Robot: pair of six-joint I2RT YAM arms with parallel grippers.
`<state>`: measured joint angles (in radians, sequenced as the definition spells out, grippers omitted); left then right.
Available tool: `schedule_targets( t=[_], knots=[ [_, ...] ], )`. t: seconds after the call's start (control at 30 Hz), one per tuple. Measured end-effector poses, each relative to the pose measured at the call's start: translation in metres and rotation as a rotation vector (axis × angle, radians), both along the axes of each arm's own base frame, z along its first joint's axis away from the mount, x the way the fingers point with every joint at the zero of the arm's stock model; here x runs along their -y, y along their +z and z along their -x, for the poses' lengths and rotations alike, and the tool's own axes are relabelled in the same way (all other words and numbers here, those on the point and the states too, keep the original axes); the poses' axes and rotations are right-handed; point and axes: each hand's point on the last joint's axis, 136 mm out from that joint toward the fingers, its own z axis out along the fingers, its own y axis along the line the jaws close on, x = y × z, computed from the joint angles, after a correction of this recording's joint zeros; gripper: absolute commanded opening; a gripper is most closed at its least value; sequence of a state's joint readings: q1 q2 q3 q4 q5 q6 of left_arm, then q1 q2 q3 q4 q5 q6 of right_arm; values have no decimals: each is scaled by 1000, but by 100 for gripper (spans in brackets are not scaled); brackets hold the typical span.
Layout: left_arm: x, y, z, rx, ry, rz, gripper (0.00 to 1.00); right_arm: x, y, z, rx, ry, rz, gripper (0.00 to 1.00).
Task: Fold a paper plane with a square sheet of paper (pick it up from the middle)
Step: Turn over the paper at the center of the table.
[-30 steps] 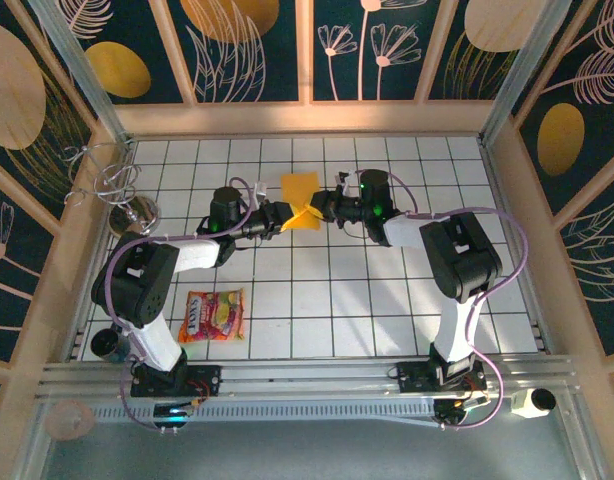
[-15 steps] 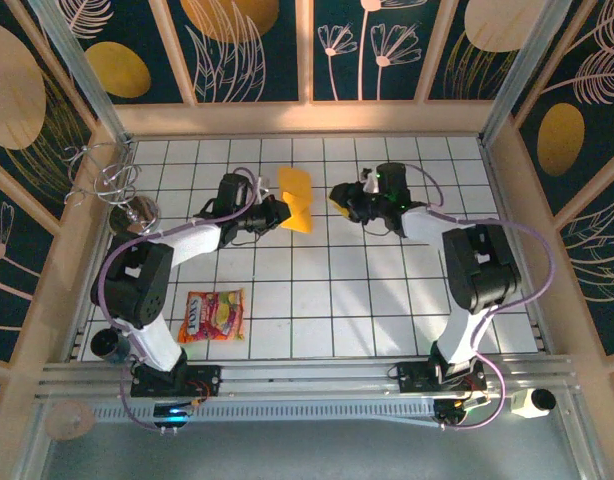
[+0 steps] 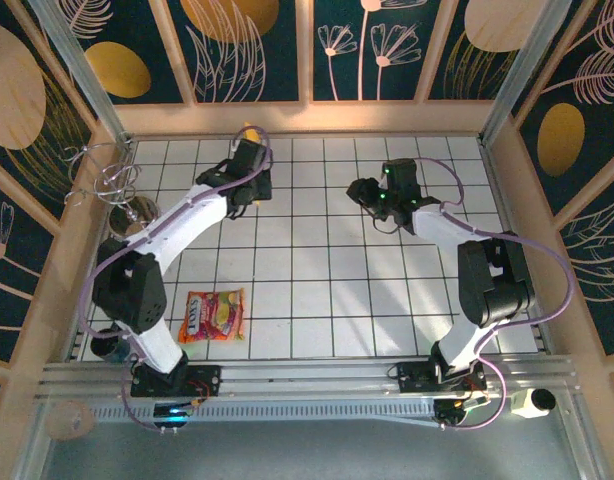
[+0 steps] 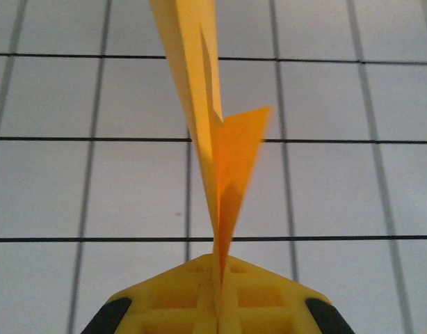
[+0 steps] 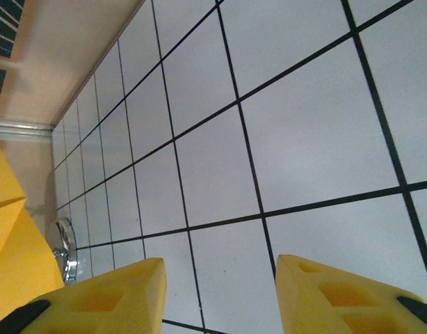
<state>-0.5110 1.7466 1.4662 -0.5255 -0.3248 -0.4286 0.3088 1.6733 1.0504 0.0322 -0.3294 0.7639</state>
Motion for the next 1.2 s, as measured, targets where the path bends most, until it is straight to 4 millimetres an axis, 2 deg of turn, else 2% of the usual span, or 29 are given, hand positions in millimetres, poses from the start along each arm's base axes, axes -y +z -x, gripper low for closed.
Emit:
schedule_targets(
  t=[0.27,0.47,0.67,1.0,1.2],
  knots=[
    [-1,-70,13,-121,22,-360,5,19,-1,-3,-2,-62,26,45],
    [18,-106,20,-177,-11,-420,7,33,-9,1,-28,-109,31,45],
    [39,-125,22,-210,-37,-383,11,41,-19,5,-62,-139,42,45],
    [78,-152,31,-302,-128,-189,27,41,-19,5,-70,-149,32,45],
    [101,-154,36,-335,-189,-78,50,41,-19,5,-70,-148,32,45]
  ],
)
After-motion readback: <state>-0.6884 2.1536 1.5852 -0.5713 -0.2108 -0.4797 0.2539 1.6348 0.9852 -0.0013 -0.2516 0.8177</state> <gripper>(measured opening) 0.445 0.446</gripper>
